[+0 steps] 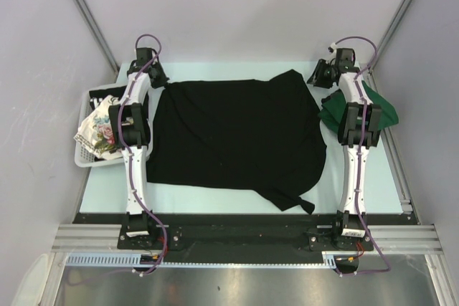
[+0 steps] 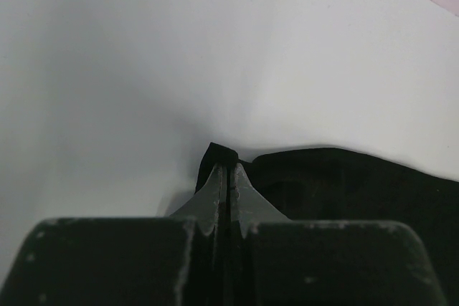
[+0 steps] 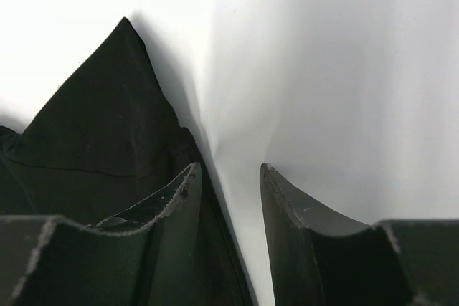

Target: Fold and stack the t-shirts

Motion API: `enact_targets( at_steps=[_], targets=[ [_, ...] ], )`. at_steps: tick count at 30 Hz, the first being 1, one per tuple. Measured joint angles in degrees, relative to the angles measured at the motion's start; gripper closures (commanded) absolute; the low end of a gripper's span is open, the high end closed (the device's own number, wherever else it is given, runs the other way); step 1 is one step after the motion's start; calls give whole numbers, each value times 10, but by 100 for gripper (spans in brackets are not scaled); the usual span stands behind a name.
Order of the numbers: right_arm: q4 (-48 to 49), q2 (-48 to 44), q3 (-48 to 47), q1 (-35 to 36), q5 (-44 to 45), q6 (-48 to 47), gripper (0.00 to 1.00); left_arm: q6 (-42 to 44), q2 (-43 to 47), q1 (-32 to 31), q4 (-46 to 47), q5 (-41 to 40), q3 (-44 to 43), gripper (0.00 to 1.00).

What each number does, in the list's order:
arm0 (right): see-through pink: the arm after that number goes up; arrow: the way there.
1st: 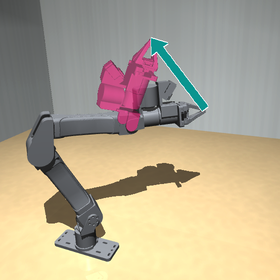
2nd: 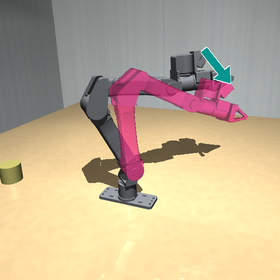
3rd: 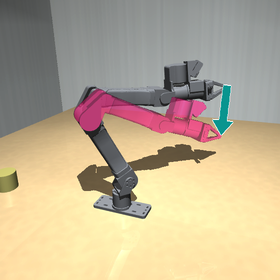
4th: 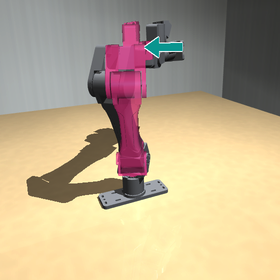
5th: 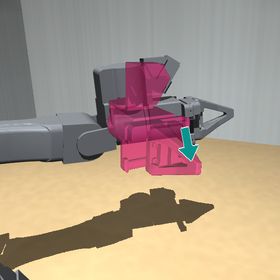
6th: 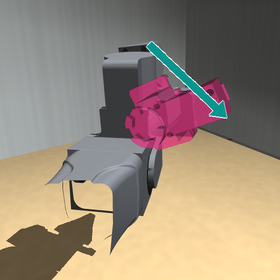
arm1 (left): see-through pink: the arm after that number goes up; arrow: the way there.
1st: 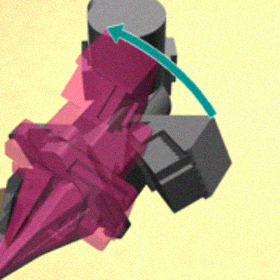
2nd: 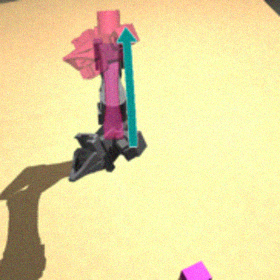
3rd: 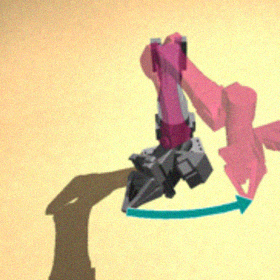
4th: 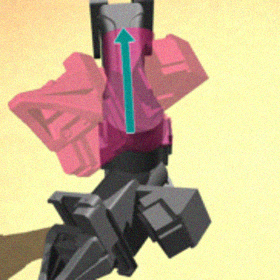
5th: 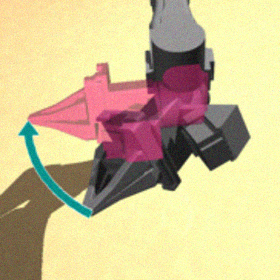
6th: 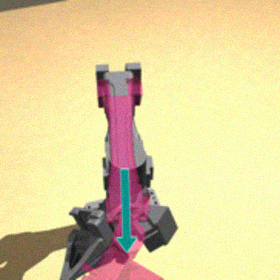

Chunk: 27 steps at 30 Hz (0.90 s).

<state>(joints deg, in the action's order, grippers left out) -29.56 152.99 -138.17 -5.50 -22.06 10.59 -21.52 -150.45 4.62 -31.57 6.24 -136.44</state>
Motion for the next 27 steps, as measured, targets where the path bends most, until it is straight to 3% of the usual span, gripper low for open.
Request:
enact_targets(
  at_steps=[17,20,22,23,27],
  targets=[
    [-6,-2,8,12,-29,13,64,0,0,0,-5,2,0,100],
    [-10,-2,8,17,-30,12,71,0,0,0,-7,2,0,100],
    [-16,-2,8,19,-31,9,85,0,0,0,-7,2,0,100],
    [-18,-2,8,20,-30,6,99,0,0,0,-7,2,0,100],
    [-28,-2,9,23,-26,0,100,0,0,0,-7,2,0,100]
  ],
)
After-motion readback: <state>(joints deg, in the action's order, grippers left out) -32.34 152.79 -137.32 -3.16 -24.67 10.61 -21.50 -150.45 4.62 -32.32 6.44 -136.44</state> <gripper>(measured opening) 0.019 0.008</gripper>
